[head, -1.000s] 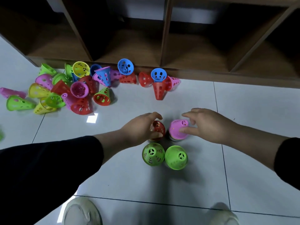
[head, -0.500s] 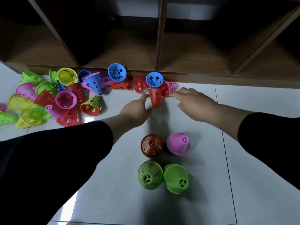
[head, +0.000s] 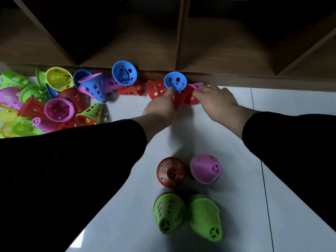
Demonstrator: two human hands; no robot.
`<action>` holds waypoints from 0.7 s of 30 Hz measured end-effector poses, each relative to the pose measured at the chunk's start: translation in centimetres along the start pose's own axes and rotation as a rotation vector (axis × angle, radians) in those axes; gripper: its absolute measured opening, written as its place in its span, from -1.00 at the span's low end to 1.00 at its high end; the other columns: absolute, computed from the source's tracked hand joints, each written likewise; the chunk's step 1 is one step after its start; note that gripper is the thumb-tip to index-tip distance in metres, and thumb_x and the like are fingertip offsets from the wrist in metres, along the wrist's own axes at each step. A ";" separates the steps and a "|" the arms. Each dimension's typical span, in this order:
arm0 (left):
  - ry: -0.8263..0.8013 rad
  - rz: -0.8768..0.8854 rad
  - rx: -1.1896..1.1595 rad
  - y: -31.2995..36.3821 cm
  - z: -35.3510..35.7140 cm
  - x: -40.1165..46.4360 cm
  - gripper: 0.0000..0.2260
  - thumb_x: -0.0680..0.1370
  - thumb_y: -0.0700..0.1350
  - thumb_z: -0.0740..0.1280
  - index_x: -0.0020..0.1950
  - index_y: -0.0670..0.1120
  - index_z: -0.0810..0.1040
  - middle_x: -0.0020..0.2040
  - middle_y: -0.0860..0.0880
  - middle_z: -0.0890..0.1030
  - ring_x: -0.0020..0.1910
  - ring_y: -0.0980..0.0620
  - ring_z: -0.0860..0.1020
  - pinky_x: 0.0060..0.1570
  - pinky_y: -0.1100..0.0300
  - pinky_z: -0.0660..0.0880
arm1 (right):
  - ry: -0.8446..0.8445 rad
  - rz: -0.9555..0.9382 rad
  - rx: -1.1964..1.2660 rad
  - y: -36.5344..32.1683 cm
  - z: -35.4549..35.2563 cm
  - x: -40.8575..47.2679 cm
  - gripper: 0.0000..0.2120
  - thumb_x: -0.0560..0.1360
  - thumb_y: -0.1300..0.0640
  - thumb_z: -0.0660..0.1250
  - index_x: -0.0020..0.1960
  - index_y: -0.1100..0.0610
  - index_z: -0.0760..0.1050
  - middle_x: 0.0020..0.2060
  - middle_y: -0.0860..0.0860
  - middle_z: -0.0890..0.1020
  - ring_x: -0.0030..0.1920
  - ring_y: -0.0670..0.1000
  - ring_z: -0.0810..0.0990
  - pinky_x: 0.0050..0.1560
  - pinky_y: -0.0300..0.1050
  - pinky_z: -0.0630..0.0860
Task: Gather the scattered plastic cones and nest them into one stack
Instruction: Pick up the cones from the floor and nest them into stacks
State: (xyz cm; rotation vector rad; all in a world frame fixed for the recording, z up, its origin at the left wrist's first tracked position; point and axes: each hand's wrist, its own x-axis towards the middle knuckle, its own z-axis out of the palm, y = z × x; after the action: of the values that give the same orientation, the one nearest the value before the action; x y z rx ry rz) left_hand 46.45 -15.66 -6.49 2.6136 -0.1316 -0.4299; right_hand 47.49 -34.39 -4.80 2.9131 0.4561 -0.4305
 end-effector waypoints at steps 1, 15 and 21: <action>0.048 -0.007 0.000 0.1 0.1 0.1 -0.52 0.61 0.18 0.19 0.43 -0.04 0.23 -0.18 -0.05 0.55 -0.23 -0.12 0.50 -0.22 0.06 0.37 | 0.035 0.007 -0.020 0.1 0.1 0.2 -0.53 0.49 0.29 0.24 0.37 0.01 0.39 0.35 0.07 0.44 0.28 0.19 0.45 0.18 0.11 0.41; -0.029 -0.104 0.066 -0.8 1.3 0.3 -0.43 0.56 0.18 0.31 0.48 -0.06 0.33 0.21 -0.18 0.57 0.16 -0.22 0.55 0.00 0.08 0.42 | 0.241 -0.038 -0.087 3.1 -1.1 -0.8 -0.79 0.58 0.02 0.28 0.14 0.08 0.57 -0.03 0.08 0.68 0.07 0.21 0.58 0.06 0.02 0.41; -0.022 -0.236 -0.083 -1.1 1.7 -1.7 -0.57 0.45 0.18 0.45 0.16 -0.06 0.51 -0.03 -0.09 0.59 -0.05 -0.13 0.55 -0.17 0.15 0.38 | 0.309 -0.114 0.226 3.3 -2.3 -4.5 -0.77 0.60 0.00 0.28 0.11 0.16 0.45 -0.05 0.15 0.64 -0.06 0.25 0.59 -0.16 -0.01 0.42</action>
State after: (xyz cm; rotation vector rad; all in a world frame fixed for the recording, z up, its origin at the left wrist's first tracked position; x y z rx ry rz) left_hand 44.33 -15.21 -7.94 2.5520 0.1859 -0.5336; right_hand 45.02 -38.29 -0.88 3.1981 0.6581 -0.0441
